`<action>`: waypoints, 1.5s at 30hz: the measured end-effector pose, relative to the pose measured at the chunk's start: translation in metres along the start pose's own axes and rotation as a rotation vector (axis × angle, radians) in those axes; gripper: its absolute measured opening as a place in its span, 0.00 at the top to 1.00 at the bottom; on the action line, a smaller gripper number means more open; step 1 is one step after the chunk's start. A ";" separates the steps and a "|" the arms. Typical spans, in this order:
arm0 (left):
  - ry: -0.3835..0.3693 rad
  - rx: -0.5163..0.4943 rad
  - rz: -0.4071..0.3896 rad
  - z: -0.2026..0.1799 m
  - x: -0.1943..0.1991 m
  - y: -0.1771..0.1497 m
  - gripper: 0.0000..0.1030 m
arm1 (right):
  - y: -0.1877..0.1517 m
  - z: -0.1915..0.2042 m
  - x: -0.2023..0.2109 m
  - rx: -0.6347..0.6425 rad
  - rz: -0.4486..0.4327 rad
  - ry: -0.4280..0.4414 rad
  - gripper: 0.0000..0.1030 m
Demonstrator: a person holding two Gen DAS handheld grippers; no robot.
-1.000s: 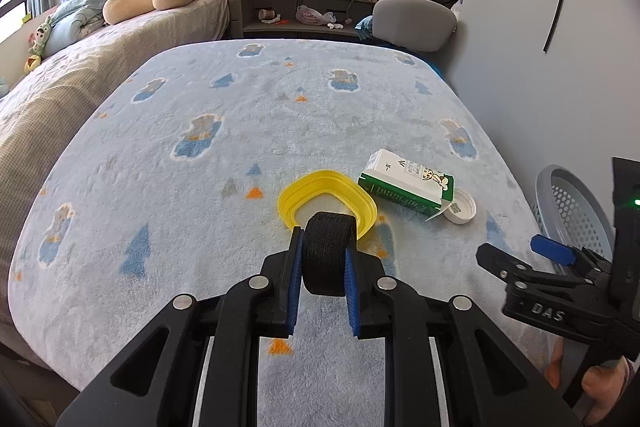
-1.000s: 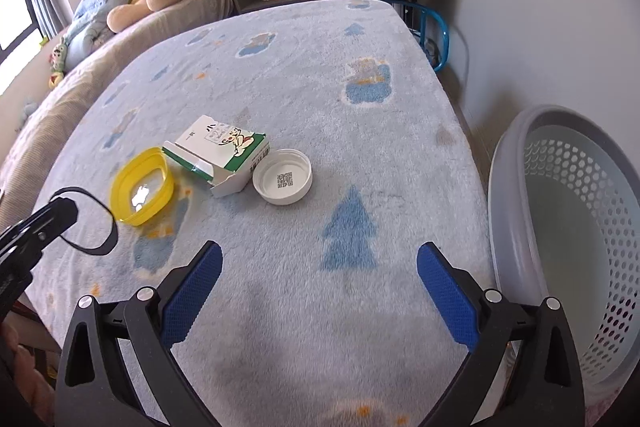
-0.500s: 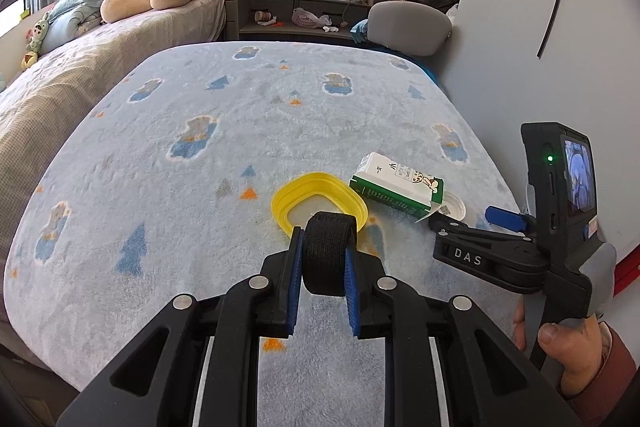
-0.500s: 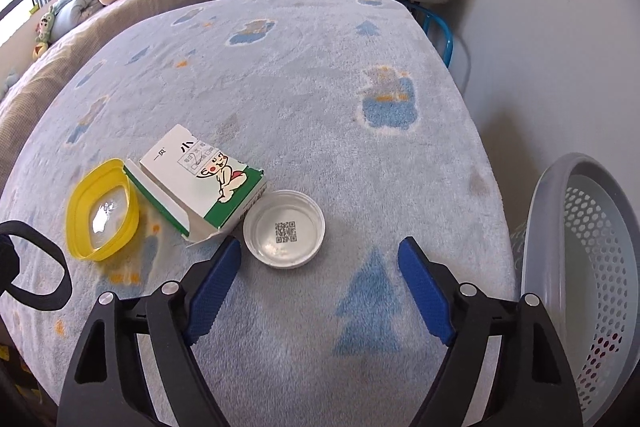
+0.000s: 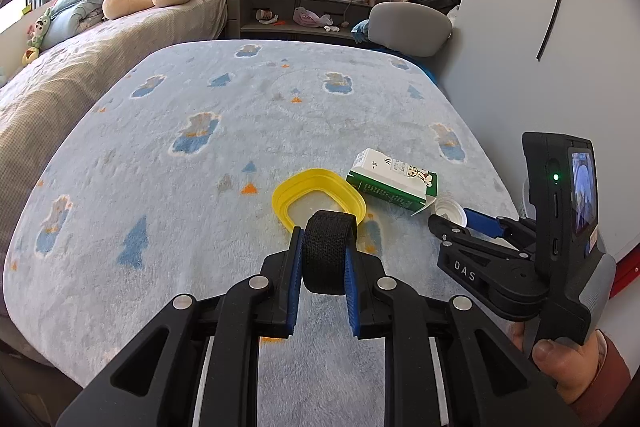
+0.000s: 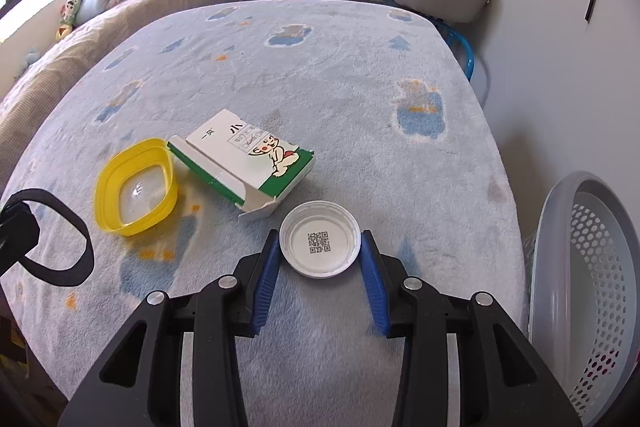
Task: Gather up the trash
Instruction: 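Grasp the white round lid with the right gripper while the left gripper holds the tape, then carry the tape roll and lid over the basket and open both grippers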
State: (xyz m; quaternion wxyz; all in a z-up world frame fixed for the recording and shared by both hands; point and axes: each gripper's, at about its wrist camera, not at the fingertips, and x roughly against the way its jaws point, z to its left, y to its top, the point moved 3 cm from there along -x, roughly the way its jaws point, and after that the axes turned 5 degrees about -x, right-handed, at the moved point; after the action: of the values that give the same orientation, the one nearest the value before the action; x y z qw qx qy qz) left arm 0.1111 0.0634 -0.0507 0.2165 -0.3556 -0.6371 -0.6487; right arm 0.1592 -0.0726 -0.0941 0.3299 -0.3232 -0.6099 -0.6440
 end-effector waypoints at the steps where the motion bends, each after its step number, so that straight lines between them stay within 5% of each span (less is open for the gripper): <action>1: 0.001 -0.001 -0.001 0.000 0.001 0.000 0.82 | -0.002 -0.001 0.003 -0.007 -0.001 0.006 0.62; 22: -0.020 -0.093 -0.021 -0.052 0.036 -0.001 0.82 | -0.047 -0.052 0.100 -0.133 -0.105 0.036 0.62; 45: -0.197 -0.351 -0.028 -0.230 0.016 0.024 0.82 | -0.088 -0.223 0.149 -0.427 -0.204 -0.092 0.62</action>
State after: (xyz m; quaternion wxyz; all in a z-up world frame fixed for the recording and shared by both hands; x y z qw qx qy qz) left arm 0.0755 -0.1618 -0.0078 0.0786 -0.4408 -0.5371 -0.7148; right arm -0.0015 -0.2961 -0.0336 0.1589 -0.3512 -0.5037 -0.7731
